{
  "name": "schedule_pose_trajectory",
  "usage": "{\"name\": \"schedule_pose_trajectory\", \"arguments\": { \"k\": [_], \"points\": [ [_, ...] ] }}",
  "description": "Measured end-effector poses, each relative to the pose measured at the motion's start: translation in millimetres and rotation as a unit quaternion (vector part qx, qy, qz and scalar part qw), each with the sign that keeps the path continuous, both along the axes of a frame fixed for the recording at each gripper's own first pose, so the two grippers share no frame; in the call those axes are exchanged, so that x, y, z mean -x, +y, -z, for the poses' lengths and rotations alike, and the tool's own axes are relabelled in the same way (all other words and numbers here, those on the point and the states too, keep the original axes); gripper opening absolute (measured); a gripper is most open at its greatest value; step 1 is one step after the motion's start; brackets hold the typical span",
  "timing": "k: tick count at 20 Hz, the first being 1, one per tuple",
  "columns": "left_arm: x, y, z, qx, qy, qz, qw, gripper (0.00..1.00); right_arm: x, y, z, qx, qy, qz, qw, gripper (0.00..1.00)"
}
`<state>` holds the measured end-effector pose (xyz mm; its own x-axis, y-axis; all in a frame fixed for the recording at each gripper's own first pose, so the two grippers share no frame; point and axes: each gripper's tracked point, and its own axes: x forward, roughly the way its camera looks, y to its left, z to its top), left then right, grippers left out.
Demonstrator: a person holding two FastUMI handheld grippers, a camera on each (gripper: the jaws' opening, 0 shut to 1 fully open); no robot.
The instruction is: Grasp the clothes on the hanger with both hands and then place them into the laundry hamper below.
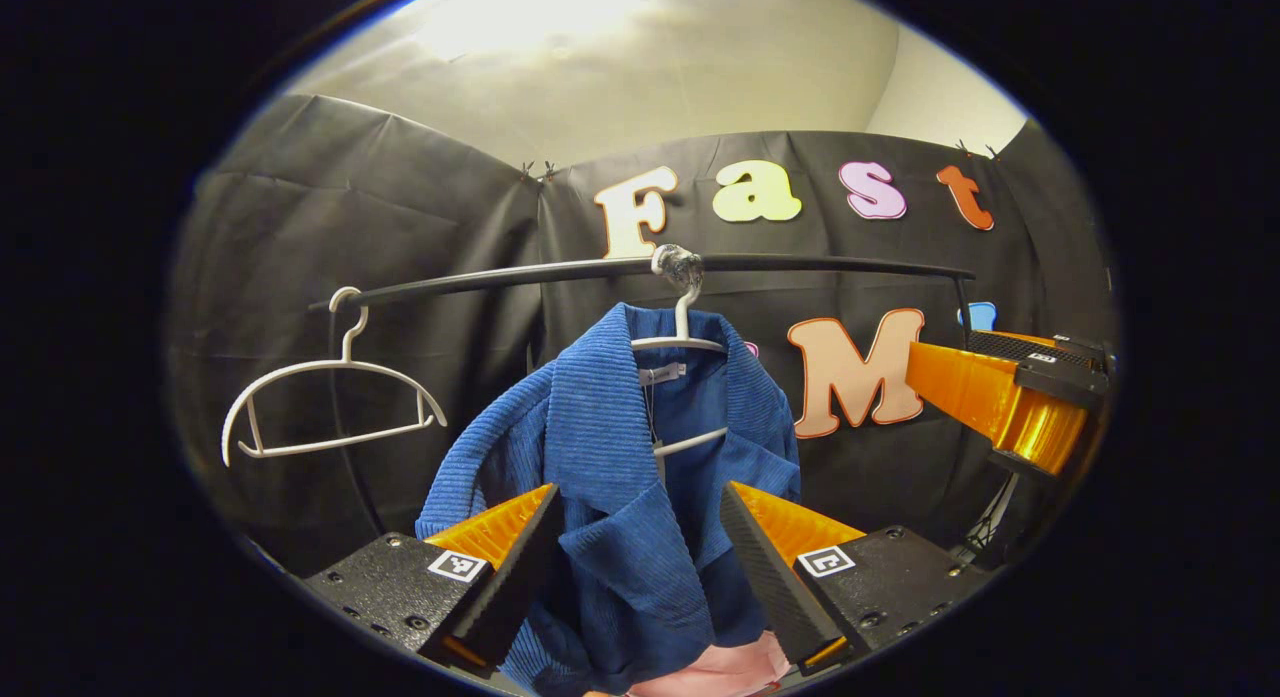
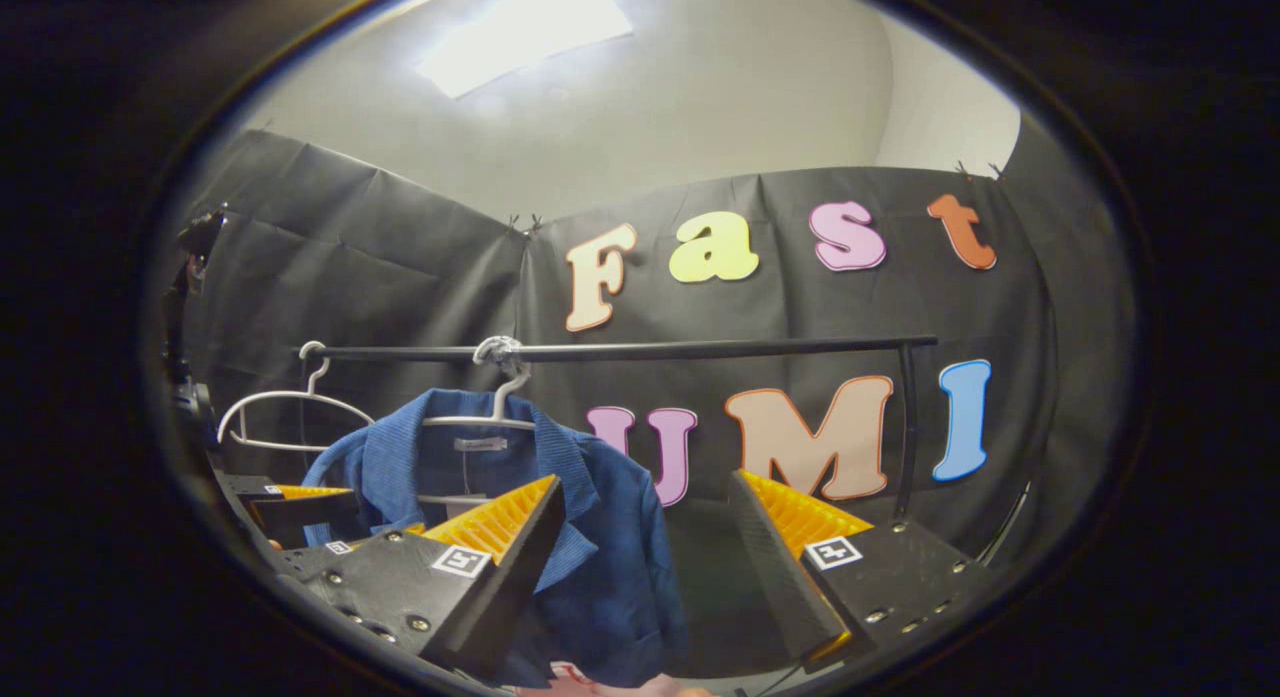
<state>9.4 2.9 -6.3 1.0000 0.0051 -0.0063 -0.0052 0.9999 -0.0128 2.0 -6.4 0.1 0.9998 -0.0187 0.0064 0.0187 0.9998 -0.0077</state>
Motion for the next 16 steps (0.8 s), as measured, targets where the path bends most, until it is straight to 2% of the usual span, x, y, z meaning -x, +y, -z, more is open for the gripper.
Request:
{"name": "schedule_pose_trajectory", "arguments": {
  "k": [3, 4, 11, 16],
  "points": [
    [-3.5, -1.1, 2.6, 0.006, 0.001, 0.001, 1.0, 0.98, -1.0, 0.5, 0.5, 0.0, -0.001, 0.002, 1.0, 0.93],
    [-3.9, -2.0, 6.5, 0.008, 0.005, 0.003, 1.0, 0.98, -0.5, 1.1, 0.7, 0.0, -0.001, 0.002, 1.0, 0.98],
    [-13.4, -13.6, 60.6, 0.0, 0.06, 0.009, 0.998, 0.98, 4.2, -3.9, 1.6, 0.012, 0.001, 0.012, 1.0, 0.98],
    [-24.8, -12.1, 80.7, -0.009, 0.077, -0.012, 0.997, 0.98, 6.0, -8.4, 5.6, 0.018, 0.01, 0.016, 1.0, 0.98]
  ]
}}
